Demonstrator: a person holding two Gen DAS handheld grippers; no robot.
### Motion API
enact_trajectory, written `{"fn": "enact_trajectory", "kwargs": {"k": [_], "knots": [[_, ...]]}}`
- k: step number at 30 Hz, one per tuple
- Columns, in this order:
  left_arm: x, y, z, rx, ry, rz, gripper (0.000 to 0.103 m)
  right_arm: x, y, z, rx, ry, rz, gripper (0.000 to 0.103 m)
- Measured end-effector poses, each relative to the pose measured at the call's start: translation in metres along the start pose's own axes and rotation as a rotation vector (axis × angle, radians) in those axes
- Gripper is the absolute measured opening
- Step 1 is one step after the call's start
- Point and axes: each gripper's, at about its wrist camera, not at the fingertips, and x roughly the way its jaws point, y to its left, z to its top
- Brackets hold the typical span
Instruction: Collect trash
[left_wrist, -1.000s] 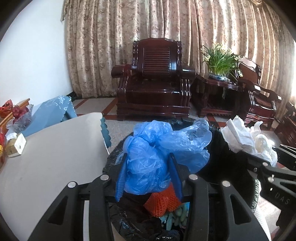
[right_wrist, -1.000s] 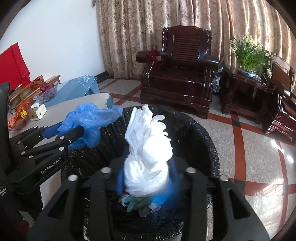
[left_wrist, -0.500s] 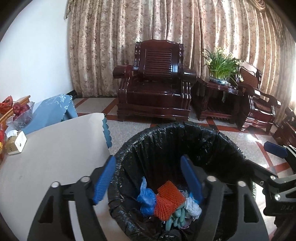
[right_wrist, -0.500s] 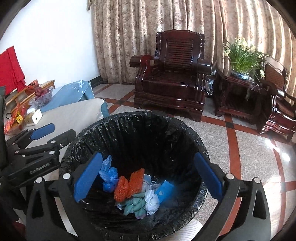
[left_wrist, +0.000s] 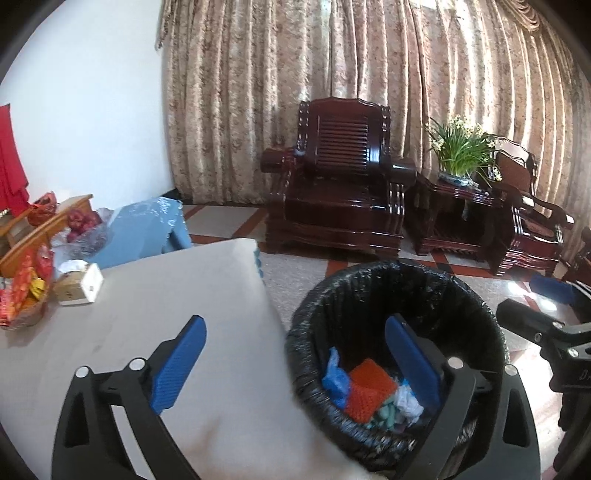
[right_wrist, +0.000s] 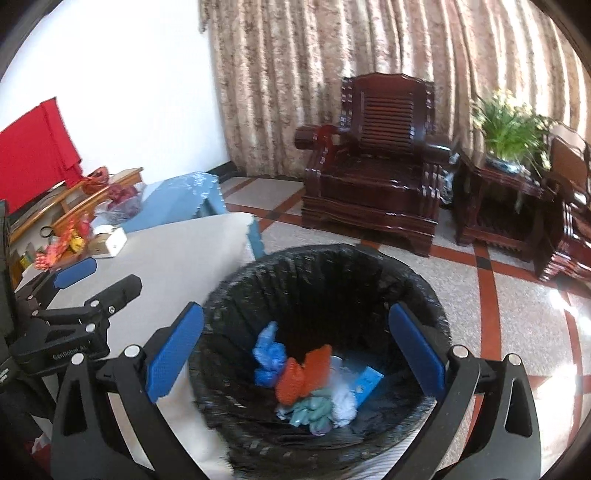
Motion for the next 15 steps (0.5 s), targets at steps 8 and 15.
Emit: {"fn": "enact_trajectory", "kwargs": {"k": [8,15], "knots": [[-0.041,0.033,-0.008,-0.056,-0.013,0.070,0.097,-0.015,0.034,0.011,-0.019,0.001,0.055,0.098],[-0.067,0.046,-0.011,-0.087,-0.036,0.115,0.097,-0.025,0.056,0.012,-0.045,0.002,0.079,0.098]]}}
